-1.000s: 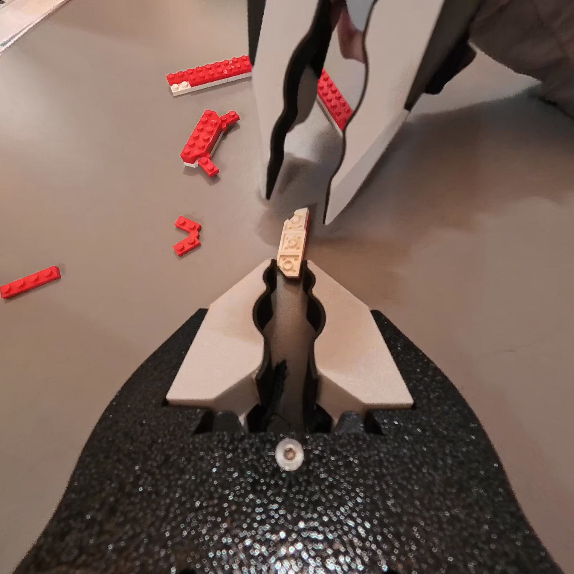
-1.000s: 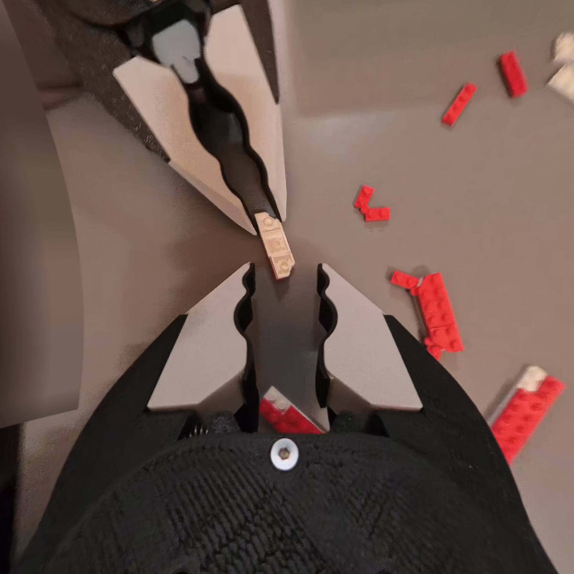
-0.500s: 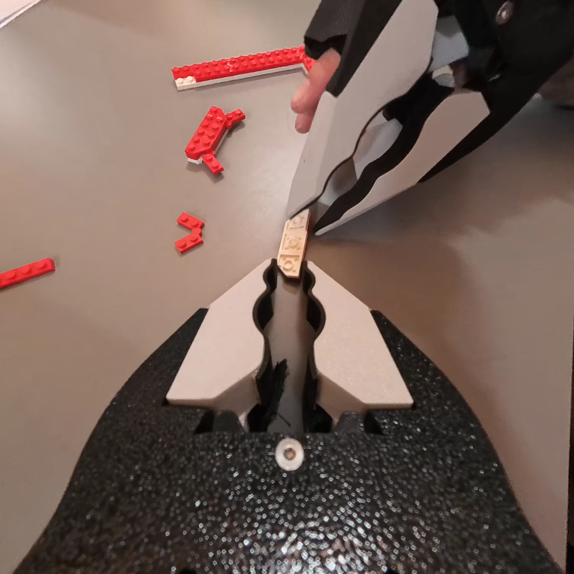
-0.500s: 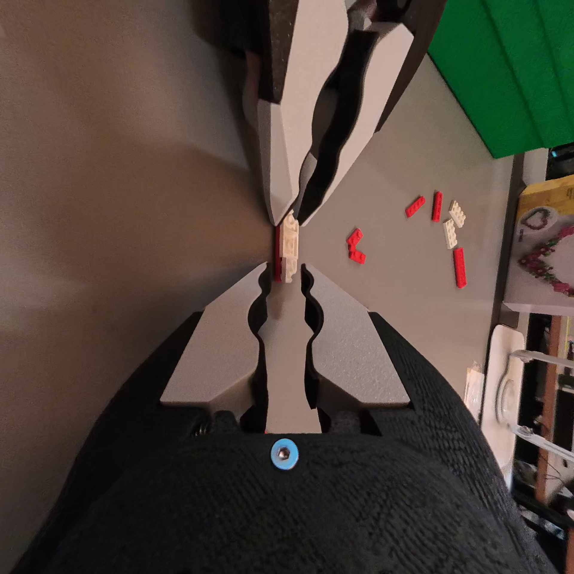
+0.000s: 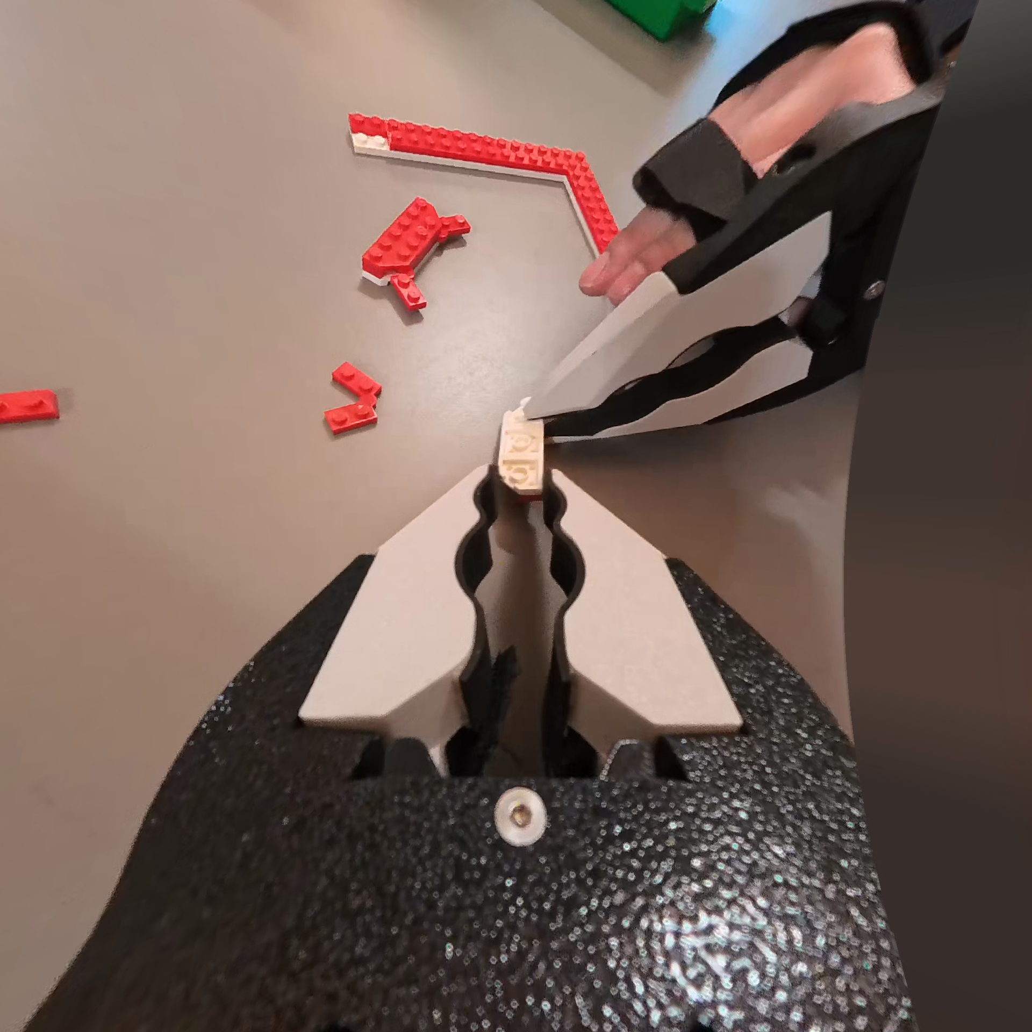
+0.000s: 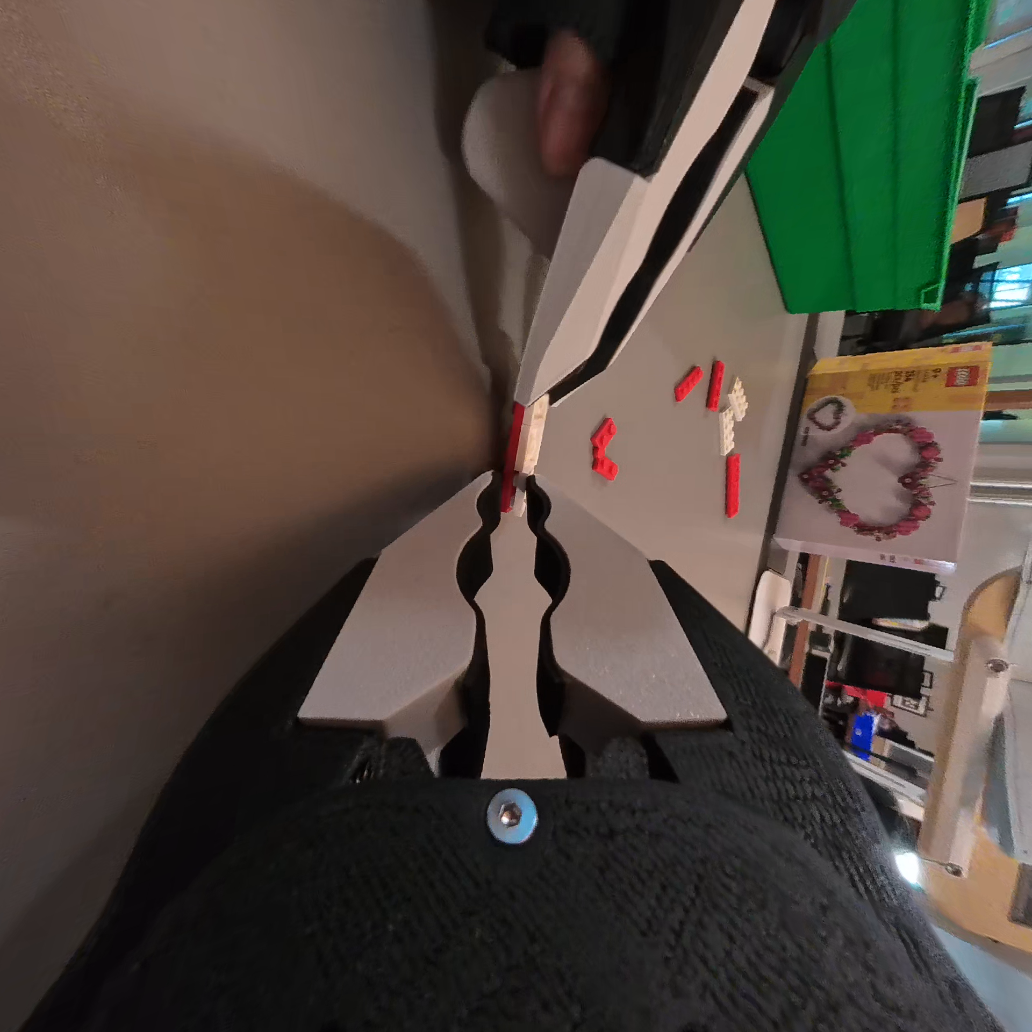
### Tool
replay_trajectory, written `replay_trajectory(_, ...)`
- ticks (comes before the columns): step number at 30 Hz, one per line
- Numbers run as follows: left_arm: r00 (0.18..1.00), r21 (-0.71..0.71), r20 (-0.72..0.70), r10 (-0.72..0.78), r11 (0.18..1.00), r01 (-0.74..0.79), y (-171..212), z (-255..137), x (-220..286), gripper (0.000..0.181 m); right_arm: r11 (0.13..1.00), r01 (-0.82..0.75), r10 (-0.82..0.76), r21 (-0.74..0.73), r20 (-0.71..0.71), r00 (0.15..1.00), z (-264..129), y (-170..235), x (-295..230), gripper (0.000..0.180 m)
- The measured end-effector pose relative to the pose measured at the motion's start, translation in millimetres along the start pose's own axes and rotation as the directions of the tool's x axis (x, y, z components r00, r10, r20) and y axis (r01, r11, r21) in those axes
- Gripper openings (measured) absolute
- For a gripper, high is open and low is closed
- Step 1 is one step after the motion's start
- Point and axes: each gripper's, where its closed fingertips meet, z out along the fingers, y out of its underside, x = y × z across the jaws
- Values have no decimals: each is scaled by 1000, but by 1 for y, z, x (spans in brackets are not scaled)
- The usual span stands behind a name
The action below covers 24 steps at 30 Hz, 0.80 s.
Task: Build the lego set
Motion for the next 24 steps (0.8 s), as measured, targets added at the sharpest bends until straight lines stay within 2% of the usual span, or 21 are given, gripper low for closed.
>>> replay_trajectory(9,996,21,12,93,995,-93,-4,0,6,18,990,-117,113,73,49,992,-4,1,-1,5)
replay_trajectory(12,964,37,42,261,964,-263,-7,-1,13,29,988,-135,132,77,49,990,-3,4,1,5)
replay_trajectory(14,896,44,94,435,897,-440,-10,-1,20,51,987,-145,142,75,44,989,-4,7,3,5)
replay_trajectory(17,751,-8,223,622,771,-637,-16,3,18,55,981,-169,165,93,46,985,-10,7,8,5)
replay_trajectory(21,508,-98,349,787,570,-816,-25,5,17,31,969,-203,195,142,65,979,-22,0,13,5)
replay_trajectory(24,389,-172,405,827,487,-856,-28,6,11,12,967,-204,195,154,72,978,-27,-3,15,5)
